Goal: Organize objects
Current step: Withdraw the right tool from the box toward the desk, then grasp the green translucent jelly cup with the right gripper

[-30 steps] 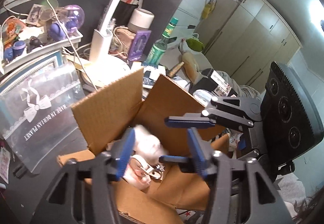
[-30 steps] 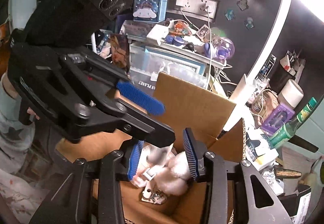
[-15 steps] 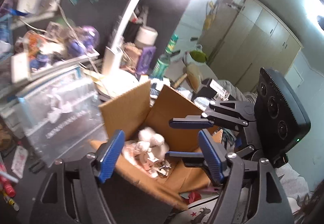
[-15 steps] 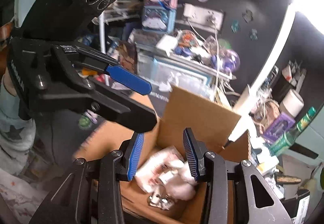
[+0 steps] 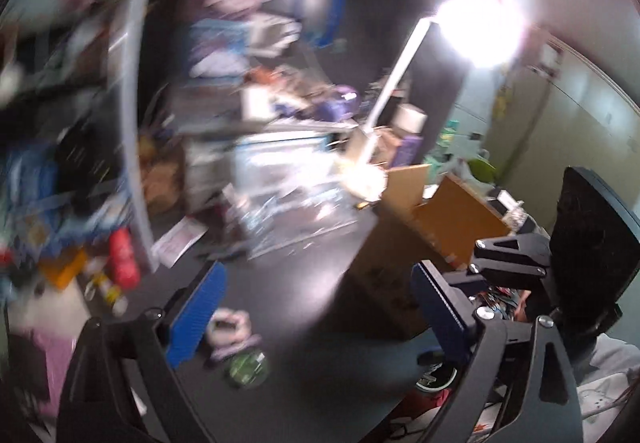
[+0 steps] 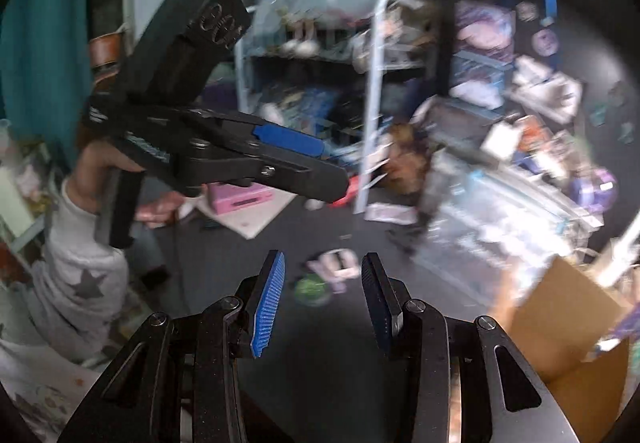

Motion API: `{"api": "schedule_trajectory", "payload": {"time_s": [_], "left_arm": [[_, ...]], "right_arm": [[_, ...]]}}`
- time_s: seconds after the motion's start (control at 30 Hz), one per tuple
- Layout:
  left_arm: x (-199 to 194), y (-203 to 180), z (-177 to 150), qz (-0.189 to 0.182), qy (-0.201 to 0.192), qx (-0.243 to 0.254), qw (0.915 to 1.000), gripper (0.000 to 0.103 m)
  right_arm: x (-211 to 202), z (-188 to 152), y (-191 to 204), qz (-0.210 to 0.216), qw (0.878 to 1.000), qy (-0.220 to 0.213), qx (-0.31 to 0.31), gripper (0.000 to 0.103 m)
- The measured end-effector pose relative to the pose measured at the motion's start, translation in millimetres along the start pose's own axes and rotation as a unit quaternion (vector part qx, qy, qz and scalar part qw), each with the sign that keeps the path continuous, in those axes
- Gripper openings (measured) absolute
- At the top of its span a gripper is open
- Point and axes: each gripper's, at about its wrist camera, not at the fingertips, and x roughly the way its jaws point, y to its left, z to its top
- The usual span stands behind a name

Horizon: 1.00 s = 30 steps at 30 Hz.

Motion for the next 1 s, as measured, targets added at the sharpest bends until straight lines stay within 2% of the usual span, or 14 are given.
{"api": "schedule_trajectory", "payload": {"time_s": [0.23, 0.5, 0.6, 0.83, 1.0], "left_arm": [[8, 44, -59, 0.023, 0.021, -0.049, 0.9983, 0.093], [21, 60, -95, 0.007, 0.031, -0.068, 0.9972, 0.093], [22, 65, -101, -0.006, 0.033, -0.079, 0.9963, 0.103], [20, 75, -110, -0.013, 0.029, -0.100, 0.9944, 0.103], [22, 78, -113, -0.012, 0.036, -0.106, 0.9936, 0.103]], "right_arm": [[82, -22, 10, 0.046, 0.996, 0.064, 0.029, 0.036], [155, -46, 1, 0.017, 0.993, 0.107, 0.047, 0.036], [168, -48, -4, 0.012, 0.992, 0.112, 0.054, 0.036], [190, -46, -11, -0.002, 0.992, 0.117, 0.054, 0.036], [190, -46, -8, -0.011, 0.993, 0.111, 0.040, 0.033]]}}
